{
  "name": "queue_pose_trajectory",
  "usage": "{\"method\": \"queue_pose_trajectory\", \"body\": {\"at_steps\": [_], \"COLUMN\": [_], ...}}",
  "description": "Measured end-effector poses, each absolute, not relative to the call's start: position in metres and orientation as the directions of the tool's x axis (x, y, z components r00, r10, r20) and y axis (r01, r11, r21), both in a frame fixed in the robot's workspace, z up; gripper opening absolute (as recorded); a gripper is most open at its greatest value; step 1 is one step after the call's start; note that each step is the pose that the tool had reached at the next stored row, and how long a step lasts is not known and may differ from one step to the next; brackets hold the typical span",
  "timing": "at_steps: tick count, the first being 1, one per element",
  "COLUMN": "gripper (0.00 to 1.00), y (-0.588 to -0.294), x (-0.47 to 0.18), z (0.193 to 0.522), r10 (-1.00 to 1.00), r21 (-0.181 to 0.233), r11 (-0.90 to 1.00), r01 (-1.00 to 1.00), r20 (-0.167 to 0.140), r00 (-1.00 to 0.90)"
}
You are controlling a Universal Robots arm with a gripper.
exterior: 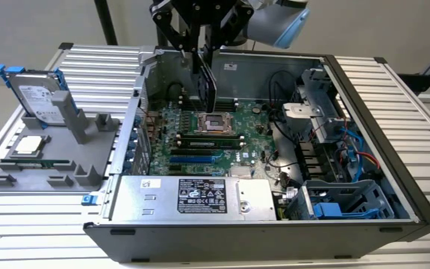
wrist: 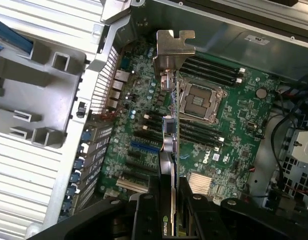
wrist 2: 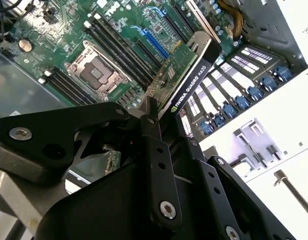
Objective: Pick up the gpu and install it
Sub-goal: 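Insert the gpu into the slot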
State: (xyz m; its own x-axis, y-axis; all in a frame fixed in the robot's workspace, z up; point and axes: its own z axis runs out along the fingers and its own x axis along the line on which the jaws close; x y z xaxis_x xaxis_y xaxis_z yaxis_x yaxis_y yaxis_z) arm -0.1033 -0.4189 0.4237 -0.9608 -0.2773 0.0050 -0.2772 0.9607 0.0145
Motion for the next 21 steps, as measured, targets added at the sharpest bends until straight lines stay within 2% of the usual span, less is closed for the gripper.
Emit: {"method": "queue_pose_trajectory", "body": {"at_steps": [21], "gripper": [0.0], "y": [-0.4189], "x": [-0.1033], "z": [0.4241], "r10": [-0.387], "r21": [0.014], "r11": [0.922], "r01": [-0.387], "r20": [0.005], "r00": [-0.922]}}
